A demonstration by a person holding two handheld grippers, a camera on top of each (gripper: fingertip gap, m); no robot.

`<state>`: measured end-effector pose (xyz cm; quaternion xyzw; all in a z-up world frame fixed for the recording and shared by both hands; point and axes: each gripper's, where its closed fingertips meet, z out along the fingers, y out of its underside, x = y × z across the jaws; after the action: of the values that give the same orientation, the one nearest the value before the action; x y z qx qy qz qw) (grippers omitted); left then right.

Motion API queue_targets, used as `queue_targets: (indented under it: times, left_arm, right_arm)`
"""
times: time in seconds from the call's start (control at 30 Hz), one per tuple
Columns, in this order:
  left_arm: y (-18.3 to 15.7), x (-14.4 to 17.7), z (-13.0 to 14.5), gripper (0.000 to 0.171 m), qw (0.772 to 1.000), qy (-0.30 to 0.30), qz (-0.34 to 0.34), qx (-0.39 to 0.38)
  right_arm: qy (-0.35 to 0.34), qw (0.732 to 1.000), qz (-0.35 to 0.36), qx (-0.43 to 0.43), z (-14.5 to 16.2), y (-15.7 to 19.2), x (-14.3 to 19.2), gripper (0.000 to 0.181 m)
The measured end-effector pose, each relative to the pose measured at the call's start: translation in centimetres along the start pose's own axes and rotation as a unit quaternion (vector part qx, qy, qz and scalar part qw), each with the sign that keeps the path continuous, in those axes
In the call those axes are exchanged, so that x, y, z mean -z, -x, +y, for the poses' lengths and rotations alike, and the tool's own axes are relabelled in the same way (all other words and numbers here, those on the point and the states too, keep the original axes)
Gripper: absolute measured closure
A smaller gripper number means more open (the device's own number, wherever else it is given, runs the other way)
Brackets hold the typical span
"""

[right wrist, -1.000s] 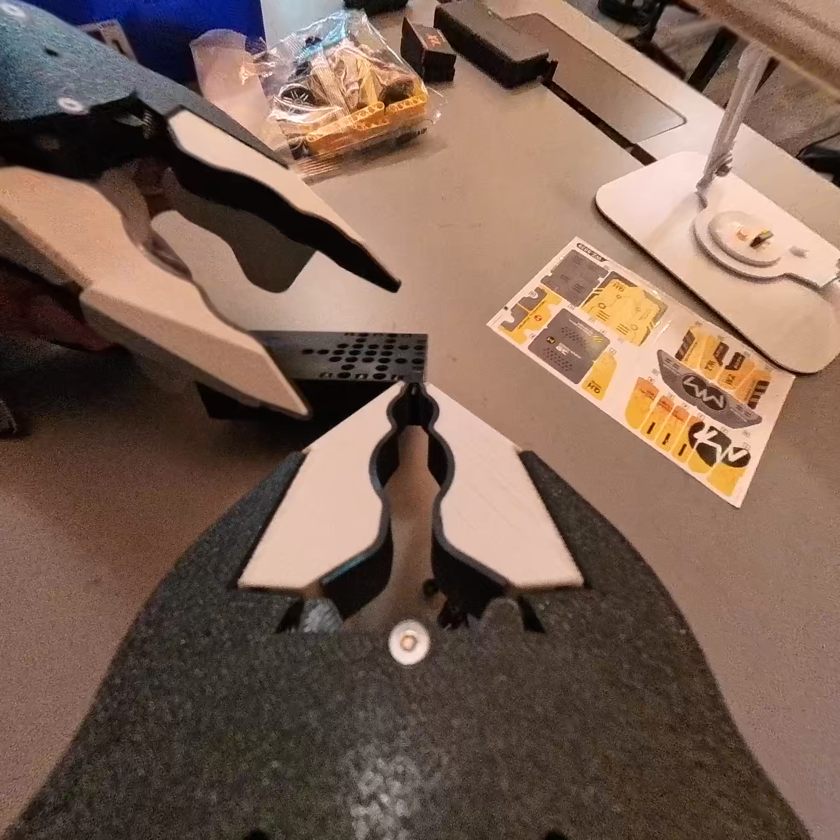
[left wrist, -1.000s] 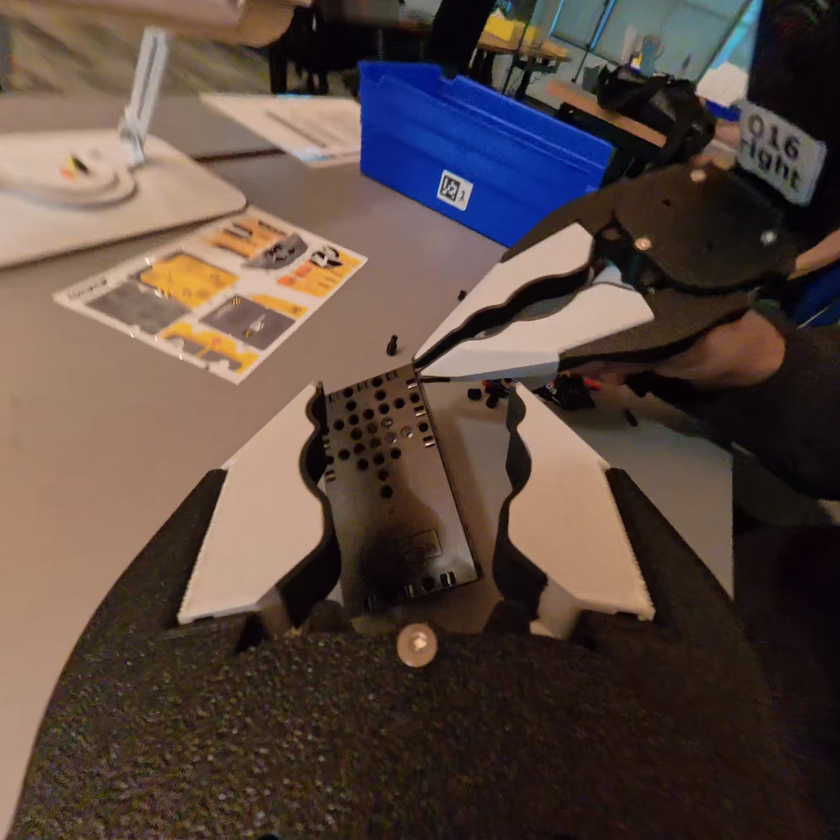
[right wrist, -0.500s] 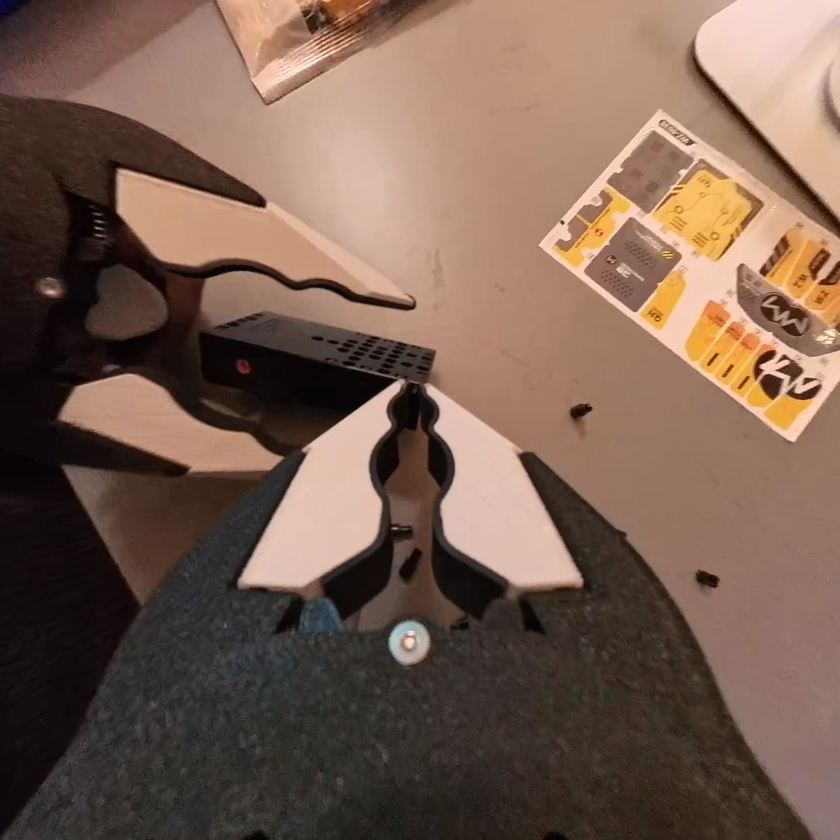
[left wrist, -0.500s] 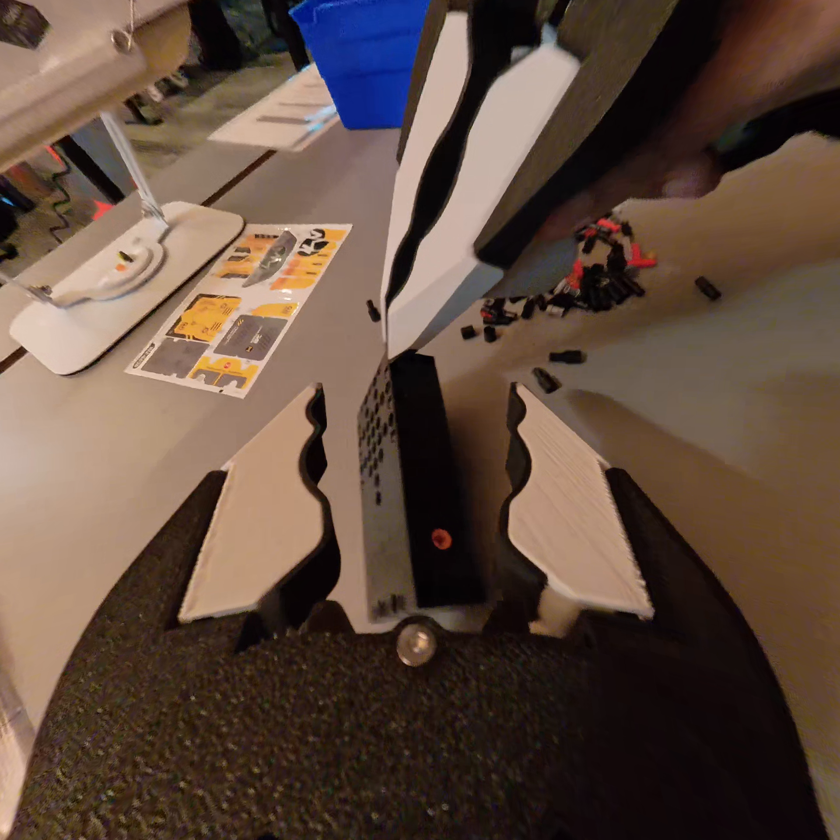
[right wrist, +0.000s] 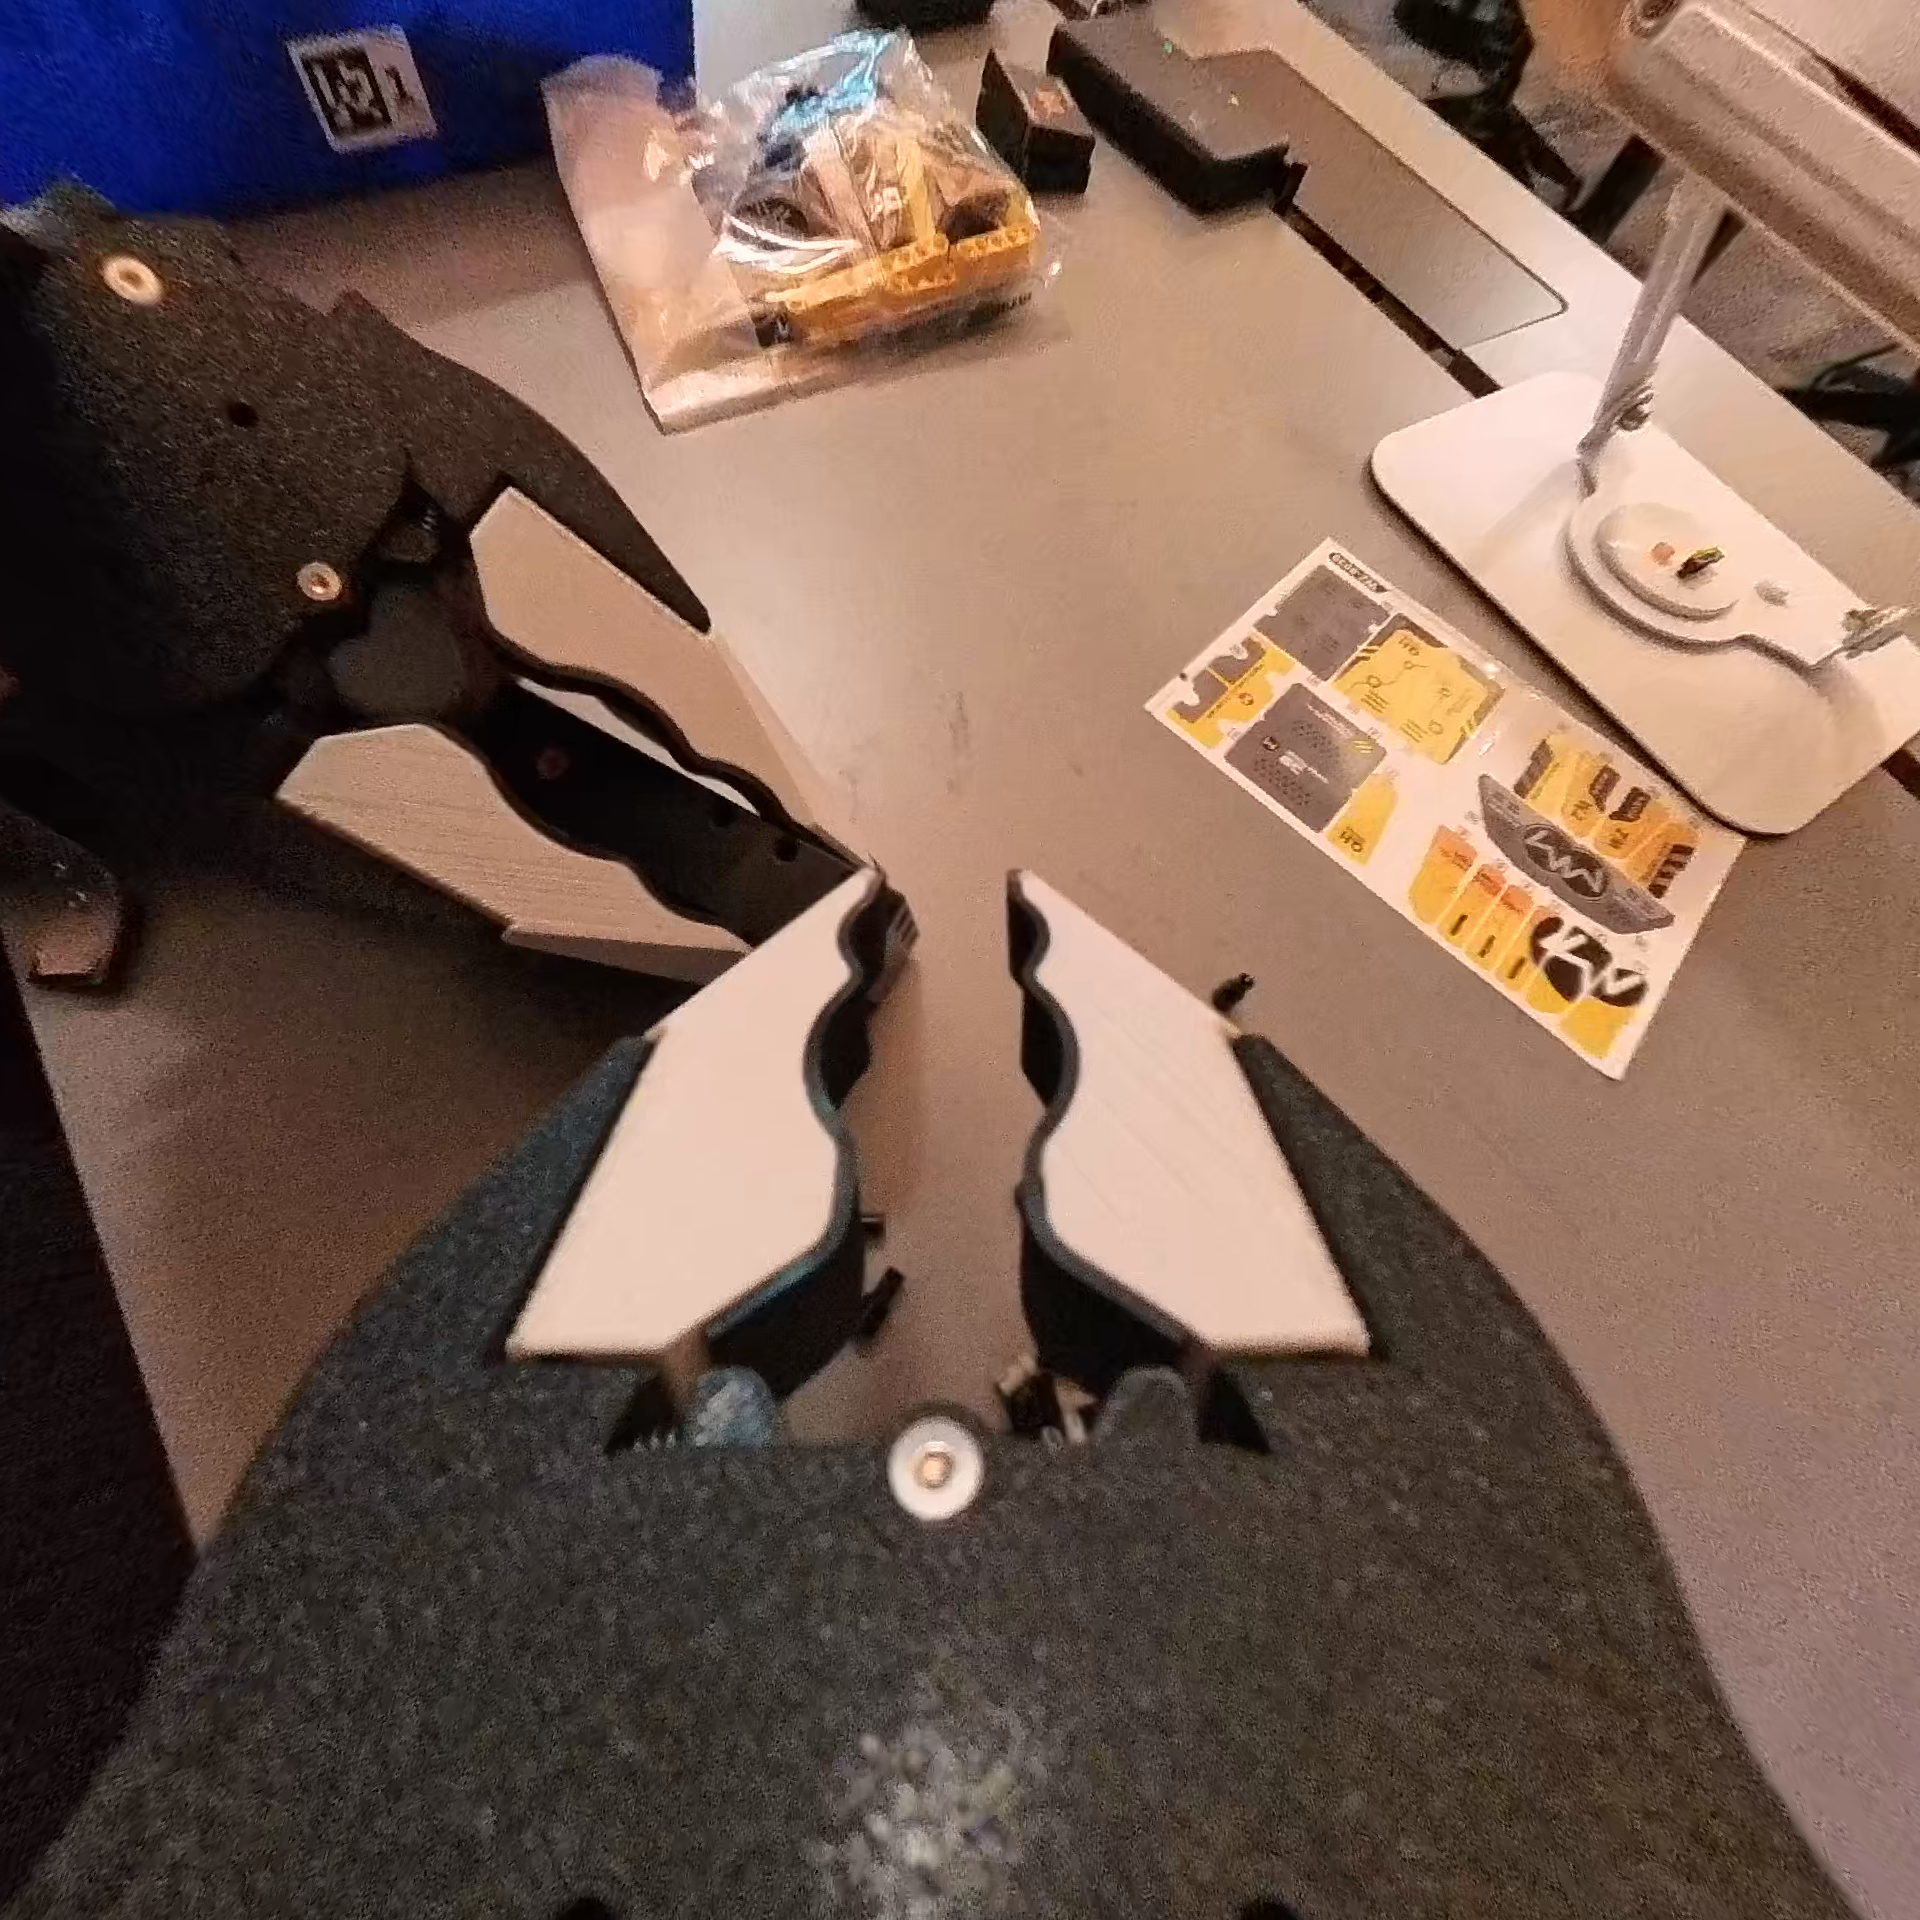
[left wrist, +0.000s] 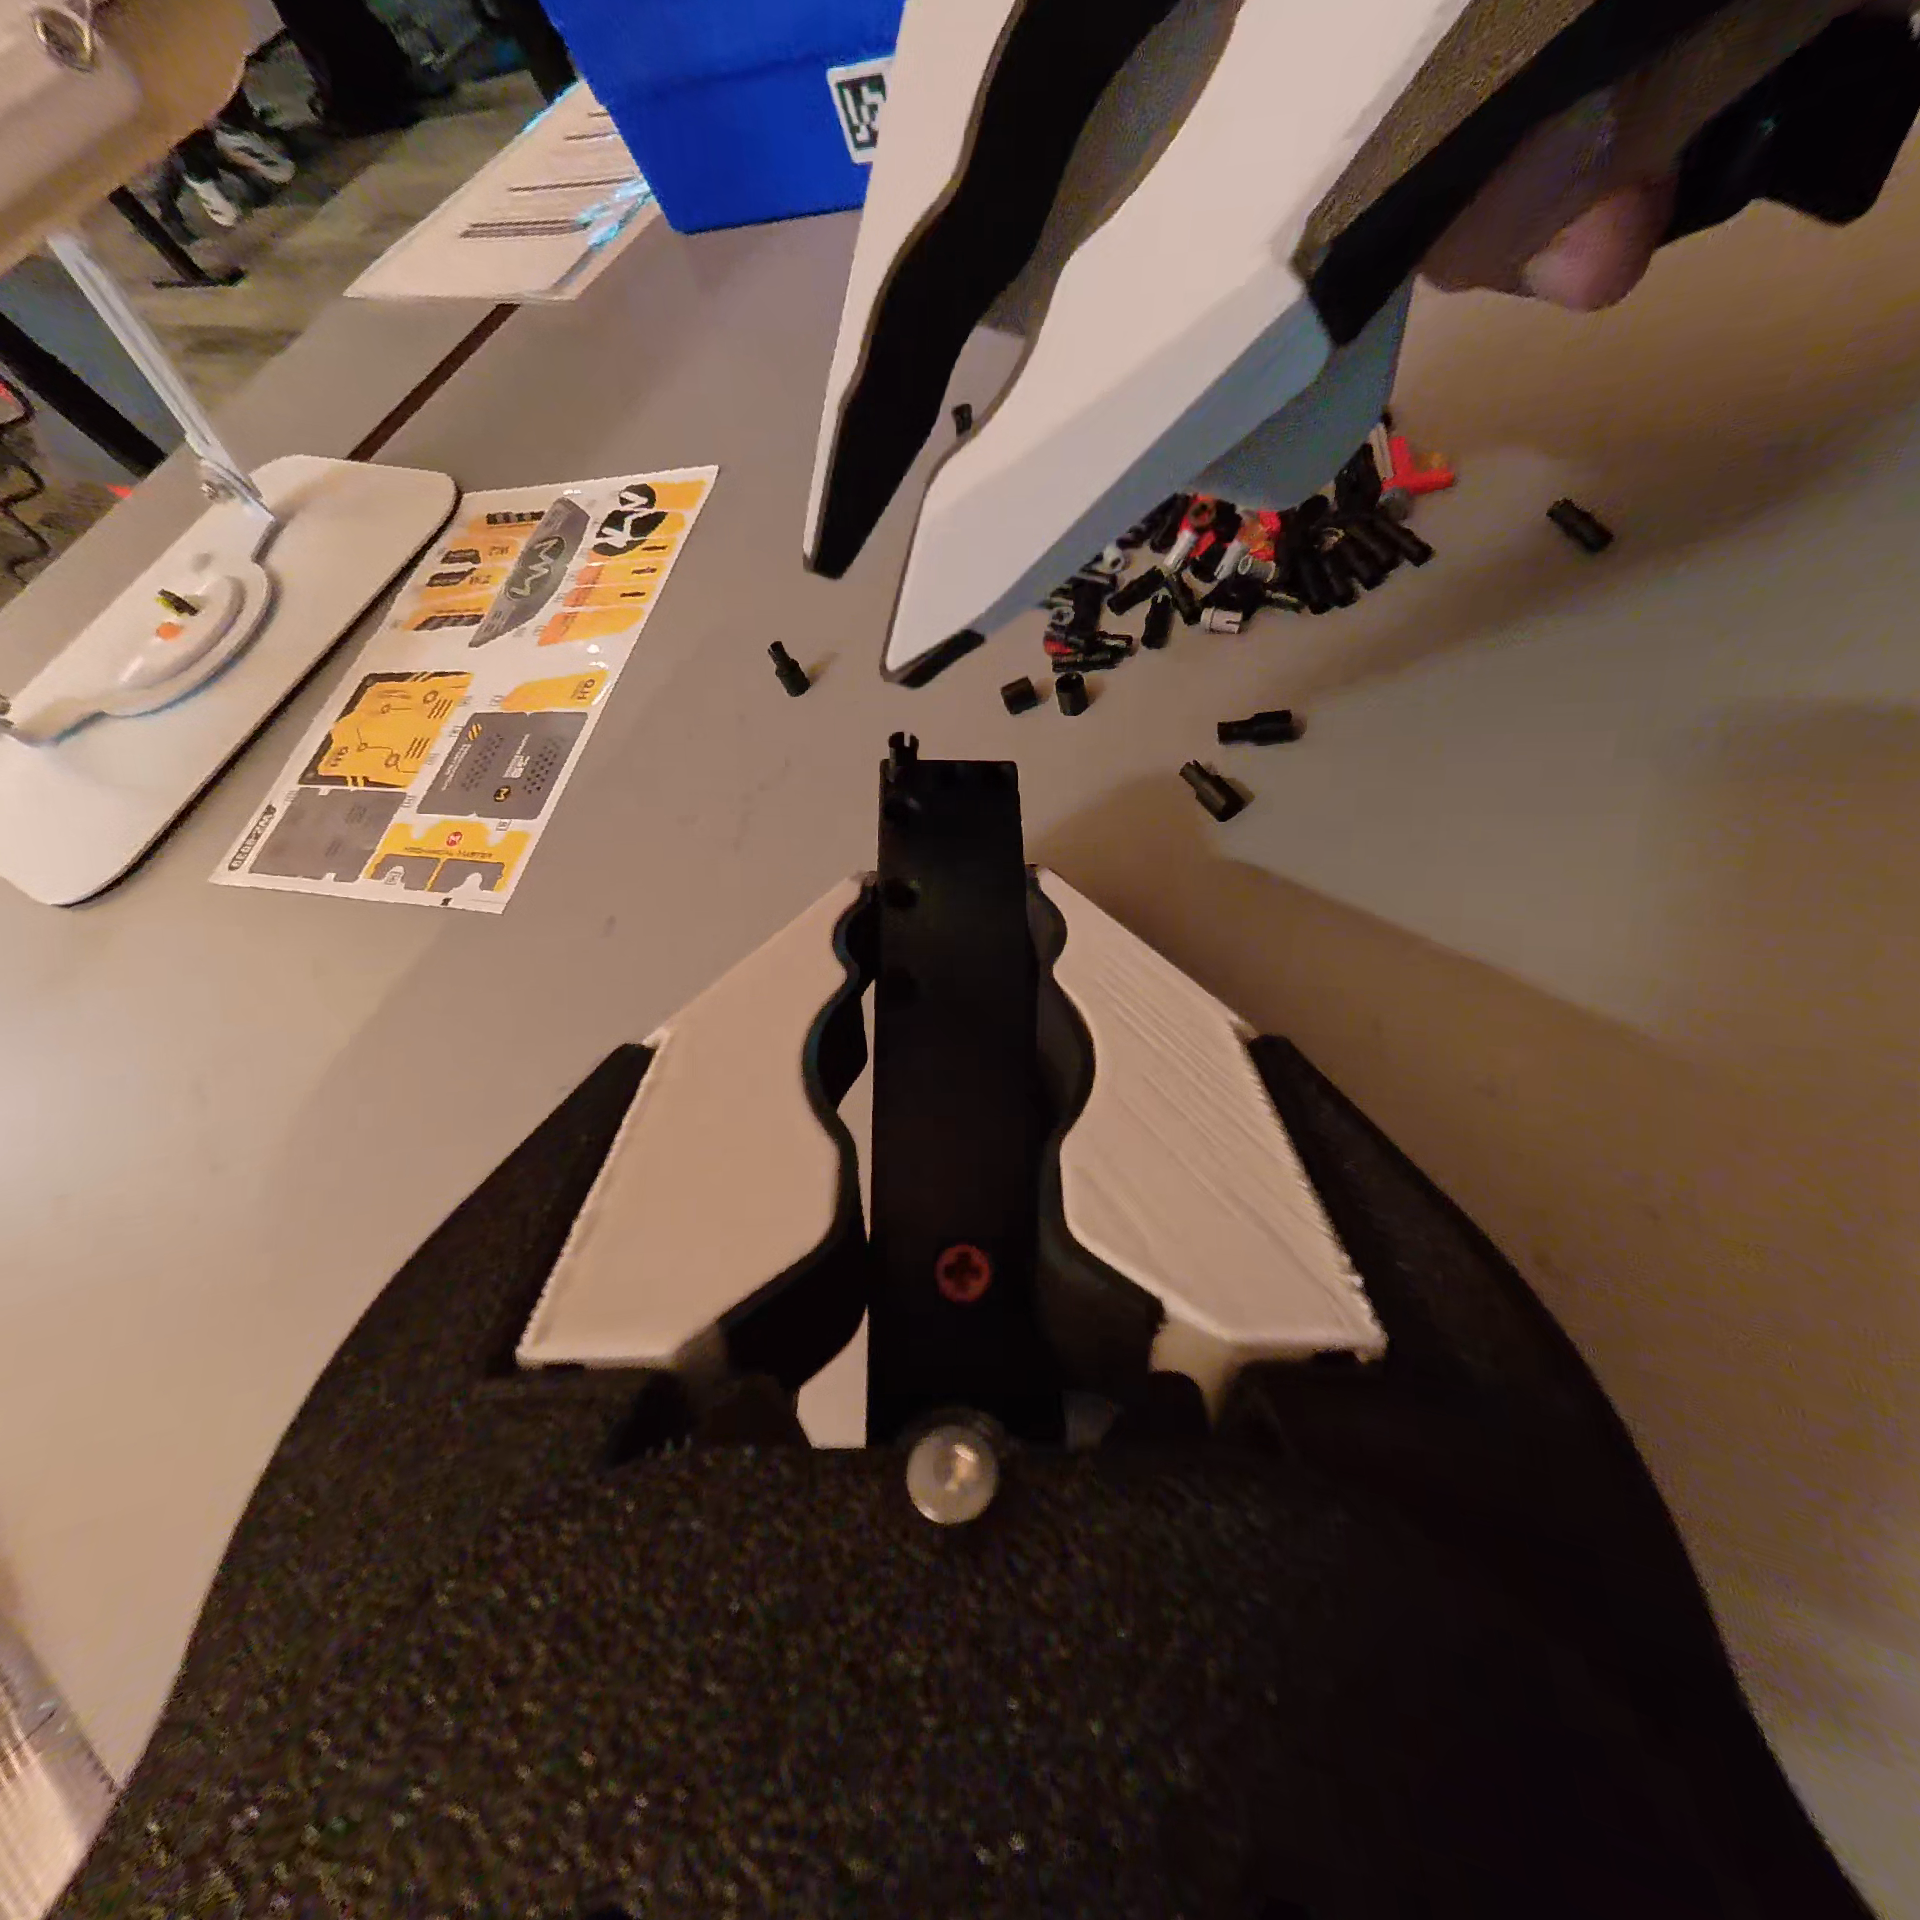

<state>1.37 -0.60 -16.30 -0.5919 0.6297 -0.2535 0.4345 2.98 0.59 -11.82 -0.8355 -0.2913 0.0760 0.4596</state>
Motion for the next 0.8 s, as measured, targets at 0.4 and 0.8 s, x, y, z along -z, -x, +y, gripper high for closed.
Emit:
queue_targets:
  times: [0.4,0.8]
  left_arm:
    - [0.2,0.0,0.1,0.145,0.997,0.001,0.046,0.057]
    - [0.9,-0.1,0.2,0.146,0.985,0.003,0.098,0.145]
  right_arm:
    - [-0.043,0.995,-0.049,-0.069,0.6,1.1,-2.0,0.16]
    - [-0.071,0.995,-0.016,-0.07,0.3,0.5,-3.2,0.178]
